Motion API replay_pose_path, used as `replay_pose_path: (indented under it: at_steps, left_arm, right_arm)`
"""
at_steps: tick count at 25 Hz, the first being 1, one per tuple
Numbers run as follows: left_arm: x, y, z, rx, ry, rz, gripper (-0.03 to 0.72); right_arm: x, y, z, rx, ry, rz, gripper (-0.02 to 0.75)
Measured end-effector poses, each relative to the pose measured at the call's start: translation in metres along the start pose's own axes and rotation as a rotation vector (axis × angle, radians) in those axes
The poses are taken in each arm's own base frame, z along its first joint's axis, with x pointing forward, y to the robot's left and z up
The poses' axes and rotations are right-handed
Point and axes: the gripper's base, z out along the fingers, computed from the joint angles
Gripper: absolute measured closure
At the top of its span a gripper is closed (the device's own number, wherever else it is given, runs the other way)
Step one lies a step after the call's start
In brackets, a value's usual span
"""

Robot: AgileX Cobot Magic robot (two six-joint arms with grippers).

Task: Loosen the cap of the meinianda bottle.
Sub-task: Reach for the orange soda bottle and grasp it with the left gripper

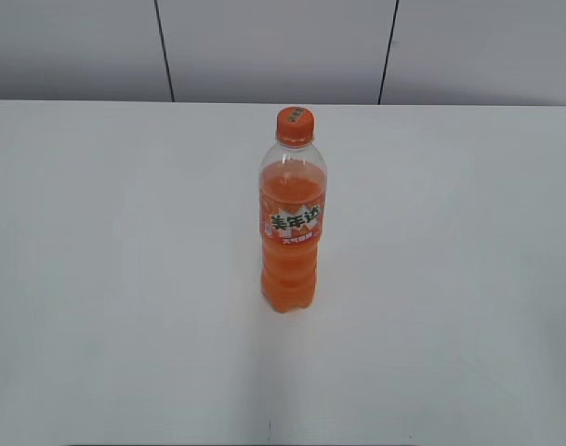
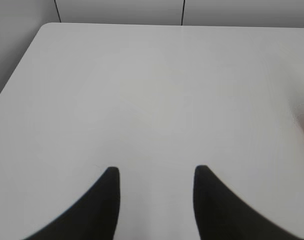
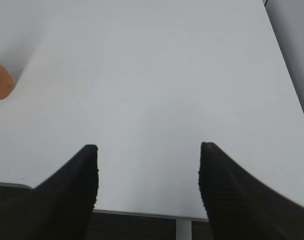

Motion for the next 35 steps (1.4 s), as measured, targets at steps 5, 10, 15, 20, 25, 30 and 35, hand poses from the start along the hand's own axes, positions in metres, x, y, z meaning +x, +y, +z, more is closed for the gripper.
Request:
replay_pose_path:
  at_steps: [5, 10, 15, 20, 25, 30, 35]
  left_arm:
    - [0.000, 0.000, 0.000, 0.000, 0.000, 0.000, 0.378]
    - [0.000, 0.000, 0.000, 0.000, 0.000, 0.000, 0.374]
    - [-0.002, 0.000, 0.000, 0.004, -0.016, 0.000, 0.190]
    - [-0.007, 0.001, -0.002, -0.008, -0.063, 0.023, 0.129]
    - [-0.021, 0.000, 0.002, -0.009, -0.153, 0.058, 0.137]
    - [-0.041, -0.001, 0.016, -0.004, -0.294, 0.060, 0.137]
    - [-0.057, -0.002, 0.039, 0.005, -0.390, 0.056, 0.138]
  right_arm:
    - [0.000, 0.000, 0.000, 0.000, 0.000, 0.000, 0.259]
    - [0.000, 0.000, 0.000, 0.000, 0.000, 0.000, 0.259]
    - [0.000, 0.000, 0.000, 0.000, 0.000, 0.000, 0.259]
    - [0.000, 0.000, 0.000, 0.000, 0.000, 0.000, 0.259]
    - [0.000, 0.000, 0.000, 0.000, 0.000, 0.000, 0.259]
    - [0.000, 0.000, 0.000, 0.000, 0.000, 0.000, 0.259]
    - [0.000, 0.000, 0.000, 0.000, 0.000, 0.000, 0.259]
